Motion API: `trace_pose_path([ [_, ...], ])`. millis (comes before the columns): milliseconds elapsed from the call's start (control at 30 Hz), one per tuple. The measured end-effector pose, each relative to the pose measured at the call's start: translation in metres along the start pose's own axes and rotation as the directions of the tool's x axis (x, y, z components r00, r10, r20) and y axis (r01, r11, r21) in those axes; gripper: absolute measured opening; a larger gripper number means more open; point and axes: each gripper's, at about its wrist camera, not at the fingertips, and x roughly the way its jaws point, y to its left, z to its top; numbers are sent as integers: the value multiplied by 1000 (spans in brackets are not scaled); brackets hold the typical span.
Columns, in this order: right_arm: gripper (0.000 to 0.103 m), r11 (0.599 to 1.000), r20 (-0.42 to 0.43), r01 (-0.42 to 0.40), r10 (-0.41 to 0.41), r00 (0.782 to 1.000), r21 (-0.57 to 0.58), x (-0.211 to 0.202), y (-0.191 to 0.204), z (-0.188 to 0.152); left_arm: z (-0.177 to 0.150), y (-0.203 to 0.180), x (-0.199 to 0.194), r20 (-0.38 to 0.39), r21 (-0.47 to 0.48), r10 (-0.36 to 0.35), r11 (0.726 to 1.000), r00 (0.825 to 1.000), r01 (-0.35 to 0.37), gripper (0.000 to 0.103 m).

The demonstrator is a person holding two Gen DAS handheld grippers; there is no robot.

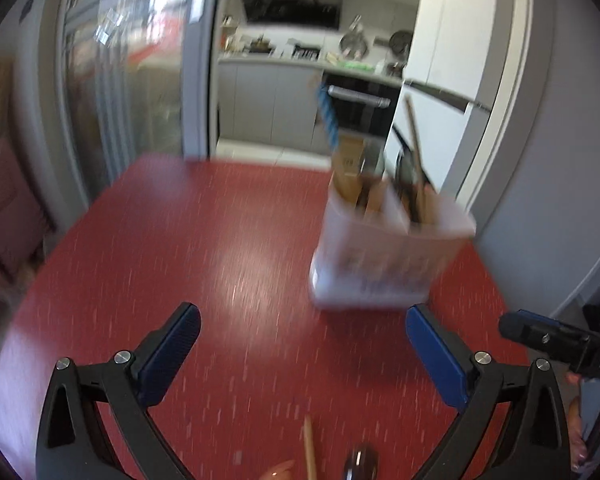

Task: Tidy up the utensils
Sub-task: 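Move both open tools back over the last spoon and chopstick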

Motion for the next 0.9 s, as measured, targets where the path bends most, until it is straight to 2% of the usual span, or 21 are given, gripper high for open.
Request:
trace_pose_path([
  [167, 92, 1000, -87, 13, -10, 996, 26, 7, 9, -38, -49, 21, -14, -75, -27, 50, 998, 996, -52, 103],
  [333, 92, 997, -214, 11, 5, 977, 74, 18, 18, -69, -84, 38, -28, -132, -47, 76, 996, 988, -82, 103],
  [400, 92, 996, -267, 50, -30, 963, 71, 24, 25, -81, -95, 45, -31, -155, -31, 106, 993, 982, -113, 103],
  [500, 92, 994, -322, 77, -49, 946, 76, 32, 35, -97, -105, 51, -35, -164, -13, 135, 990, 977, -139, 103],
  [733, 92, 987, -398, 137, -92, 913, 85, 52, 55, -116, -116, 69, -41, -174, -27, 145, 988, 974, -152, 103],
  [900, 82, 974, -425, 218, -172, 889, 63, 70, 69, -121, -120, 87, -40, -184, -48, 155, 985, 971, -167, 103],
])
